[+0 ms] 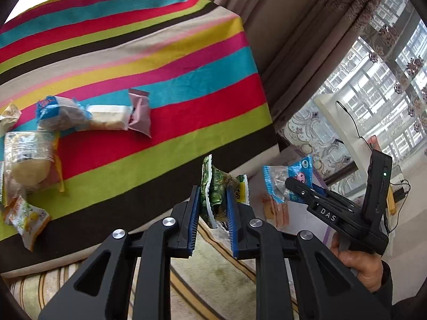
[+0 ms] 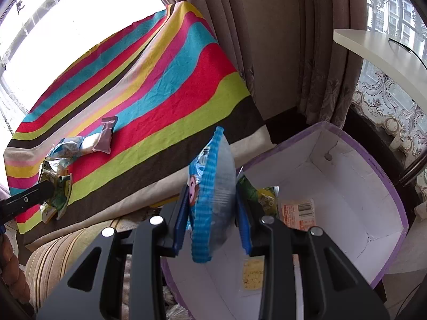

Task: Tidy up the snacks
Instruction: 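Carry both packets to the white box and open both tools to release, then move both open tools back over the remaining snacks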

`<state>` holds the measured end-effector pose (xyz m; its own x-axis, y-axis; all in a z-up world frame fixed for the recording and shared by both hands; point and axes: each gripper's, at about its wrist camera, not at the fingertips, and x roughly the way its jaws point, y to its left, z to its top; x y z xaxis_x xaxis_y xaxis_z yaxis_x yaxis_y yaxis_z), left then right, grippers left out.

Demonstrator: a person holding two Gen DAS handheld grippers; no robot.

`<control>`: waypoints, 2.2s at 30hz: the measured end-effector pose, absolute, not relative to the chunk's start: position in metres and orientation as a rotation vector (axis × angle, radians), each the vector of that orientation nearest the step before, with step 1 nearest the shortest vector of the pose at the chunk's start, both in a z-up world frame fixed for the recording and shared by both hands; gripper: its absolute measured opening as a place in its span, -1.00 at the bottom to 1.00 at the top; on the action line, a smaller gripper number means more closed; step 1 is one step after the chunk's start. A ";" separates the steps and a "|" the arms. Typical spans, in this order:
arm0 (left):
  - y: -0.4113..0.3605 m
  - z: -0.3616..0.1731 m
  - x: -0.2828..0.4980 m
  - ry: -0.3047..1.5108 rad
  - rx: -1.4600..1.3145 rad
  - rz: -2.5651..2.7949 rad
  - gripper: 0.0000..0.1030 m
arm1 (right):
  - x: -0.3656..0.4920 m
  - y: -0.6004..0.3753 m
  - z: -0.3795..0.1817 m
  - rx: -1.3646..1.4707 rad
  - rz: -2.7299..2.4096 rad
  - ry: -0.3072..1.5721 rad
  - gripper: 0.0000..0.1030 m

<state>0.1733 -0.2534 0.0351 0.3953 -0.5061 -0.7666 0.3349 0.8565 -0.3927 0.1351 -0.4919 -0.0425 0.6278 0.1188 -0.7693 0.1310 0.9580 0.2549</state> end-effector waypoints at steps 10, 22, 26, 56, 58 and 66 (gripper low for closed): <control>-0.328 -0.004 0.169 1.185 -0.069 -0.644 -0.65 | 0.125 -0.515 -0.071 0.328 -0.042 0.947 -0.51; -0.315 0.008 0.167 1.125 -0.110 -0.608 0.37 | 0.127 -0.504 -0.067 0.333 -0.024 0.950 -0.01; -0.294 0.021 0.164 1.043 -0.138 -0.507 0.41 | 0.129 -0.494 -0.052 0.324 0.015 0.922 0.02; -0.059 0.047 0.122 0.851 -0.239 0.090 0.57 | 0.158 -0.367 0.007 0.221 0.312 0.846 0.27; -0.050 0.045 0.121 0.856 -0.264 0.097 0.57 | 0.160 -0.360 0.006 0.212 0.324 0.856 0.27; -0.025 0.029 0.123 0.903 -0.371 0.090 0.46 | 0.174 -0.327 0.001 0.173 0.368 0.896 0.30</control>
<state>0.1234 -0.0252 0.0292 0.6202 -0.0781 -0.7805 -0.2310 0.9327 -0.2769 0.1739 -0.3269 0.0012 0.5675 0.3825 -0.7292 -0.2396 0.9240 0.2982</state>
